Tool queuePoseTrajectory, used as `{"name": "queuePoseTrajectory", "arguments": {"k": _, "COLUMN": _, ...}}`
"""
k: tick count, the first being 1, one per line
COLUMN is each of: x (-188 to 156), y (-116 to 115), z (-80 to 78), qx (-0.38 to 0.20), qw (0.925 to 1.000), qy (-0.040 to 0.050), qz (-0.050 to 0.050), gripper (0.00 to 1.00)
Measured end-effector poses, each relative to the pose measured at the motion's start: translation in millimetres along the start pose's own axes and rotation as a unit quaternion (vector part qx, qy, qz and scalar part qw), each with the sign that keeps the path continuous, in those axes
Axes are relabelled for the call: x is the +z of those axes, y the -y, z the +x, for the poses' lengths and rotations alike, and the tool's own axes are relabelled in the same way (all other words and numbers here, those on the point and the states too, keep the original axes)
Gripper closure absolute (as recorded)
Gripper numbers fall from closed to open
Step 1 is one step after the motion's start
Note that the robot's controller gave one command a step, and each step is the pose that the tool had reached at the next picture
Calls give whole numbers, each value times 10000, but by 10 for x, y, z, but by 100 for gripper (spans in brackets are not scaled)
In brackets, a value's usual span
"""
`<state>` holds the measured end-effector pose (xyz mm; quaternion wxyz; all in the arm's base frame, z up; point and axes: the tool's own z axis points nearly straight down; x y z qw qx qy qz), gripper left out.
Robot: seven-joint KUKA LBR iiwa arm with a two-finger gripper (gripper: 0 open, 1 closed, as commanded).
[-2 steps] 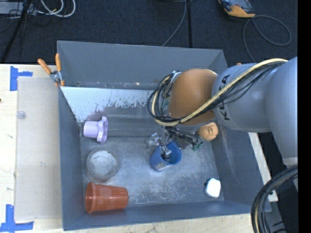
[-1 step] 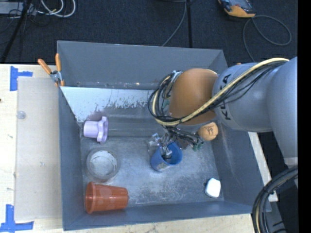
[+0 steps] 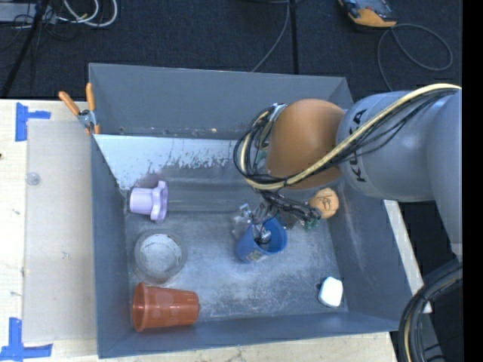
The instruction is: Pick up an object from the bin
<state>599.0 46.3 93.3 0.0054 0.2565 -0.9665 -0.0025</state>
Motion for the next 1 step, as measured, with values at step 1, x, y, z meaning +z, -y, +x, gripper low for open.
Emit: {"name": "queuePoseTrajectory", "arguments": {"k": 1, "x": -205, "y": 7, "z": -20, "qx": 1, "qw": 10000, "qy": 37, "qz": 17, "gripper": 100}}
